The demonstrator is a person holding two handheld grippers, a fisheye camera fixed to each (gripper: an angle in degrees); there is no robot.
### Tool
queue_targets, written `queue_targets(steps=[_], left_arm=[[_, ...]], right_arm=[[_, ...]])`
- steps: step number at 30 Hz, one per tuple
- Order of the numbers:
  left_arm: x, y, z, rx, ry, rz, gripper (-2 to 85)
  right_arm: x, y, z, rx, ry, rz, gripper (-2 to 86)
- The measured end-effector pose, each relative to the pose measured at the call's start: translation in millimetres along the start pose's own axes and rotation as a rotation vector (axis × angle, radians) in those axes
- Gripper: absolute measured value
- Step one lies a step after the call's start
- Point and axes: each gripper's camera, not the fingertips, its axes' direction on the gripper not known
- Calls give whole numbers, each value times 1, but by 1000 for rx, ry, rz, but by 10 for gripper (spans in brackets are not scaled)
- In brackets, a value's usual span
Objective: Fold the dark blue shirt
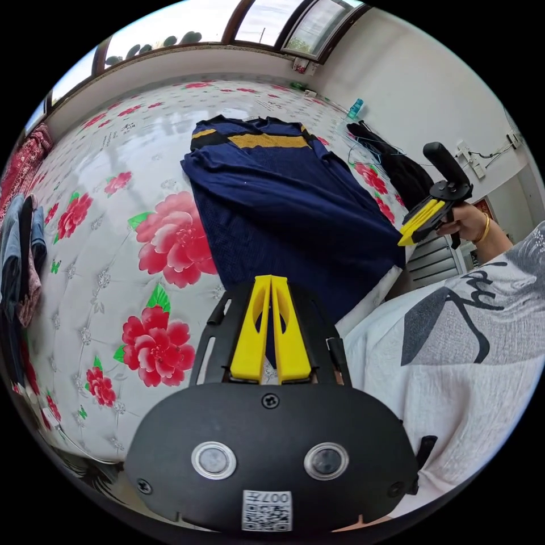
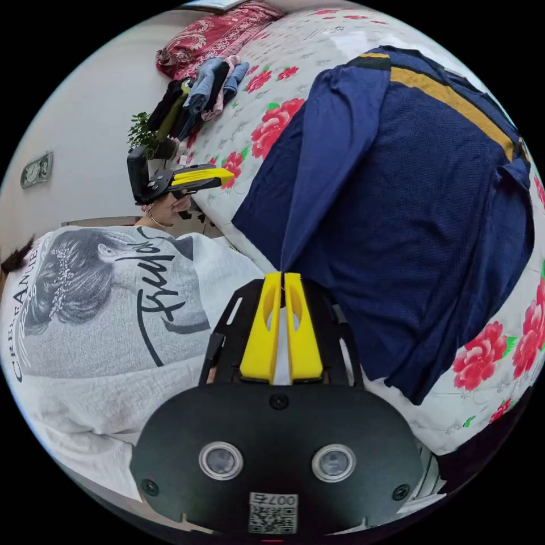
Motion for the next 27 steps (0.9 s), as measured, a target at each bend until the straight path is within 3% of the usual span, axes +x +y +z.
queue_targets(steps=[4,8,17,23,27], left_arm=[[8,-18,12,-5,6,41,-10],[16,-42,23,-19,-25,97,-10],[9,-115,50,13,-105,157,-10],[-6,-184,91,11,-148,192,-10],[-3,-224,115,-3,-140,222,-10]], right_arm=[[55,23,7,-45,84,114,-1],[105,38,27,-25,-72,191,-1],[103,67,-6,187,-127,91,7],[72,82,3,133,107,-39,26],[65,79,17,133,111,-66,26]])
